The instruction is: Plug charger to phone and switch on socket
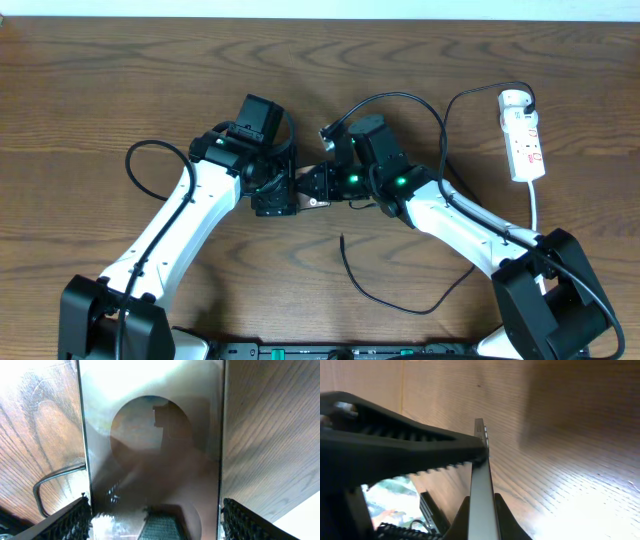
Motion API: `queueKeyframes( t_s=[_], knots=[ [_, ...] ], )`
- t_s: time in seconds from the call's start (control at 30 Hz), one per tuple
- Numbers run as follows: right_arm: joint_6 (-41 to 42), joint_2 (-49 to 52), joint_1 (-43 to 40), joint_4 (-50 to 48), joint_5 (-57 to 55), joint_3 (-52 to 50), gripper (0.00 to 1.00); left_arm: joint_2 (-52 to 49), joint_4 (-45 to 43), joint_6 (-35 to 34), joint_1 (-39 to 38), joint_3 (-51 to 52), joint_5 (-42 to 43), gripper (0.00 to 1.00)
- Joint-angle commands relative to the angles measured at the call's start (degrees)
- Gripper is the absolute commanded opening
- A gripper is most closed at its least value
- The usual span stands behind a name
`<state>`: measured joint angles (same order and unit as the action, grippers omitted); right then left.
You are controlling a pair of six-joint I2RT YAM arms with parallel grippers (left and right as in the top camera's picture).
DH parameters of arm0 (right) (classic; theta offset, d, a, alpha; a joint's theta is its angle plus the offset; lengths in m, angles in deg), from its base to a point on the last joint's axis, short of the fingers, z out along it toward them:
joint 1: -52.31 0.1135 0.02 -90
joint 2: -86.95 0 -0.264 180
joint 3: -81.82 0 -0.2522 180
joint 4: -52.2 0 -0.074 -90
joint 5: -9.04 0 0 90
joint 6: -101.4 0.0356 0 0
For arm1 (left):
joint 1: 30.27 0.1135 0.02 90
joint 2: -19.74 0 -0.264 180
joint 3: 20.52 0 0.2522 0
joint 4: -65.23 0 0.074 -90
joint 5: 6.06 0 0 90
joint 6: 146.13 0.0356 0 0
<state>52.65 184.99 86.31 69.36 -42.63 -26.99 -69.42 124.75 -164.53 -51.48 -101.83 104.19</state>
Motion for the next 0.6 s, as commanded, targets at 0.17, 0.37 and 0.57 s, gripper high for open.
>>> queueKeyframes(
  t_s=[0.17,0.37,0.57],
  knots=[
    [-0.57,0.00,0.07,-0.33,0.13,0.66,0.01,0.07,0.00,0.37,-0.13,-1.03,-0.39,0.87],
    [-0.57,0.00,-0.28,-0.33,0.11,0.66,0.01,0.07,0.00,0.76,-0.13,-1.03,-0.37,0.90],
    [-0.63,0.00,-1.99,-0.26,-0.87,0.66,0.01,0.11,-0.04,1.88,-0.13,-1.03,0.09,0.91]
  ],
)
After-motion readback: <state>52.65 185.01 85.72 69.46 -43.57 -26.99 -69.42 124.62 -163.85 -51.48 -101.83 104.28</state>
